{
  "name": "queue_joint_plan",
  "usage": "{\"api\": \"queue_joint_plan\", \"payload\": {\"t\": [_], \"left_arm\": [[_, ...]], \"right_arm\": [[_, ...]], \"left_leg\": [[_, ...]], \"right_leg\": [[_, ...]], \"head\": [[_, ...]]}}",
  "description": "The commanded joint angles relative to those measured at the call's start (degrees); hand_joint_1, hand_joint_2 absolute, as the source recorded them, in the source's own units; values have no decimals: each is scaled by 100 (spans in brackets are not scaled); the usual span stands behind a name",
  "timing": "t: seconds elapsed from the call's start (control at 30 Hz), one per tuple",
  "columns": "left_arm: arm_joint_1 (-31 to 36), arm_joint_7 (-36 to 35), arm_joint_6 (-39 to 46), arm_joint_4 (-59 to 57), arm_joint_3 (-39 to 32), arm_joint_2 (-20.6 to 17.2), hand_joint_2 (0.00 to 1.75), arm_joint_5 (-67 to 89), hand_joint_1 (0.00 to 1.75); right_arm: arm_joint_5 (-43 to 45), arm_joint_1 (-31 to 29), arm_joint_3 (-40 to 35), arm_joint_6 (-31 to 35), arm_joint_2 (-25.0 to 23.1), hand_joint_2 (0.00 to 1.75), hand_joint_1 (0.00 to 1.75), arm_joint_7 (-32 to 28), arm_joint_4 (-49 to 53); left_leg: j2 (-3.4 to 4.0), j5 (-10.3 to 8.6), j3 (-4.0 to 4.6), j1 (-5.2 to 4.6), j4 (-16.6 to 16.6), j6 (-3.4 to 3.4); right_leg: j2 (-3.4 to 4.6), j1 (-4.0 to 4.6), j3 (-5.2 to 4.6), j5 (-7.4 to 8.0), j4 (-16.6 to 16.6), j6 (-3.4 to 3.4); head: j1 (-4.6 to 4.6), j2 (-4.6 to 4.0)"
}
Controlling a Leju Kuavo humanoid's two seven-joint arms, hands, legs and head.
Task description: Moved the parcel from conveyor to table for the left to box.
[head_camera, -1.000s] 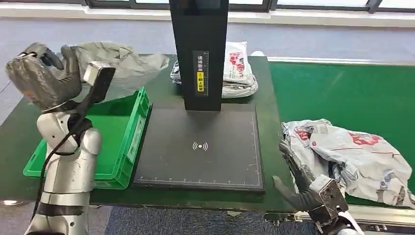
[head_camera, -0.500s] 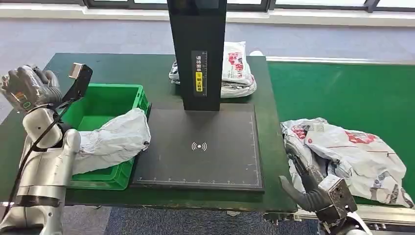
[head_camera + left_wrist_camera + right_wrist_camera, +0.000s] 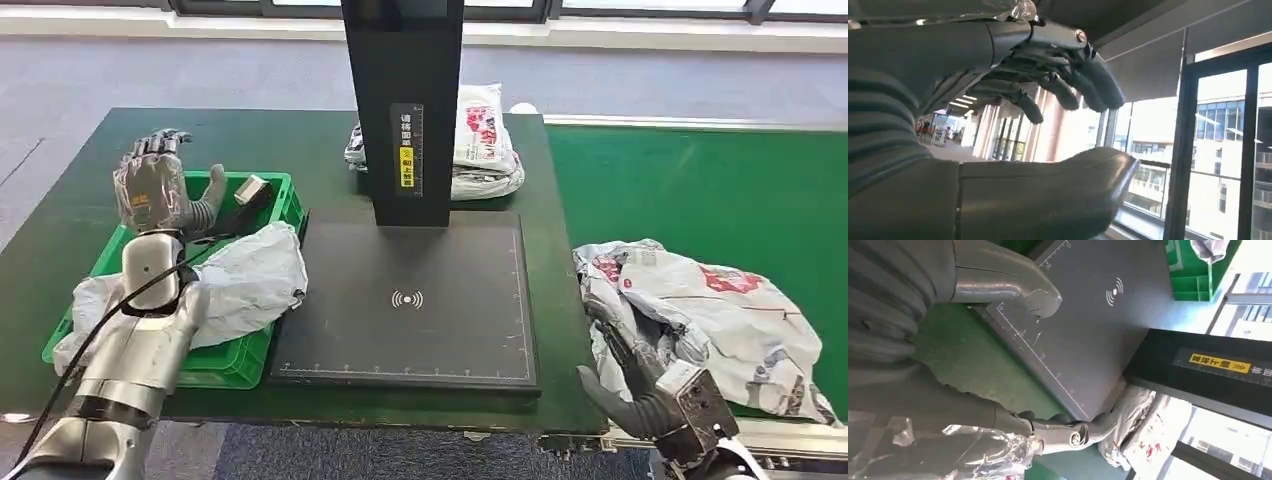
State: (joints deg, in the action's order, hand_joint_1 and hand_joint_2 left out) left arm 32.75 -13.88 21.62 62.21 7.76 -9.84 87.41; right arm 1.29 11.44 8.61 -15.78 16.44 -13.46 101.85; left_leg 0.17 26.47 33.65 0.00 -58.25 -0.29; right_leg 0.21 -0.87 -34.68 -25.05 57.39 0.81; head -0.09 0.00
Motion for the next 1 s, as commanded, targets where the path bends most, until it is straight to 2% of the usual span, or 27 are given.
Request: {"api": "queue_joint_plan", "payload": {"t": [0.03, 0.13, 0.23, 0.3, 0.37, 0.63, 0.7, 0.73, 0.87, 1.0], "left_arm": [[-191, 177, 236, 324, 242, 244, 0, -314, 0], [-598, 198, 333, 976, 416, 397, 0, -467, 0], [-890, 367, 1141, 1679, 579, 628, 0, -507, 0], [-1156, 524, 1479, 2199, 693, 802, 0, -499, 0], [-1215, 514, 1486, 2322, 761, 821, 0, -496, 0], [-1153, 532, 1491, 2190, 714, 781, 0, -502, 0], [-1161, 684, 1693, 2169, 703, 840, 0, -627, 0], [-1174, 758, 1703, 2182, 738, 873, 175, -753, 0], [-1192, 895, 1750, 2134, 903, 1034, 175, -1094, 0], [-1217, 1160, 1616, 1819, 1104, 1146, 175, -1890, 0]], "right_arm": [[-1123, -110, 443, 836, -115, 175, 0, 362, -199], [-1536, -383, 668, 1111, -127, 175, 0, 562, -479], [-3539, -481, 739, 2304, -219, 175, 0, 1154, -622], [-4504, -234, 989, 2695, -352, 175, 0, 1447, -622], [-4527, -132, 1117, 2732, -401, 175, 0, 1344, -640], [-4543, -169, 1141, 2722, -426, 175, 0, 1293, -645], [-4878, -181, 1238, 2795, -471, 175, 0, 1489, -706], [-5088, -171, 1315, 2912, -476, 175, 0, 1577, -758], [-5958, -265, 1804, 3530, -577, 175, 0, 1643, -1228], [-7297, -726, 2153, 4442, -532, 175, 0, 1985, -2217]], "left_leg": [[-17, -4, -13, 6, 11, -4], [-7, -2, -11, 1, 7, 0], [-3, -2, -18, 6, 14, 3], [-13, -1, -18, 9, 14, 2], [-37, -1, -22, 7, 18, 2], [-14, 9, -21, 5, 14, 1], [-16, 10, -12, 5, 6, 2], [-20, 3, -34, 8, 29, -1], [-39, 2, -27, 10, 24, 4], [-19, 8, -22, 9, 10, 7]], "right_leg": [[-18, 7, 20, -1, -12, -6], [-8, 1, 13, -1, -8, -1], [-4, 5, 26, 4, -23, 0], [-15, 9, 30, 1, -25, 0], [-36, 7, 42, -6, -31, -1], [-13, 5, 31, -6, -21, 0], [-15, 5, 21, -7, -14, 3], [-20, 8, 45, -2, -36, -4], [-40, 10, 47, -7, -35, 5], [-19, 9, 38, -6, -26, 7]], "head": [[-2, 0], [-2, 0], [0, -2], [-2, 0], [0, 0], [0, 0], [0, 0], [0, 0], [0, 0], [0, 0]]}}
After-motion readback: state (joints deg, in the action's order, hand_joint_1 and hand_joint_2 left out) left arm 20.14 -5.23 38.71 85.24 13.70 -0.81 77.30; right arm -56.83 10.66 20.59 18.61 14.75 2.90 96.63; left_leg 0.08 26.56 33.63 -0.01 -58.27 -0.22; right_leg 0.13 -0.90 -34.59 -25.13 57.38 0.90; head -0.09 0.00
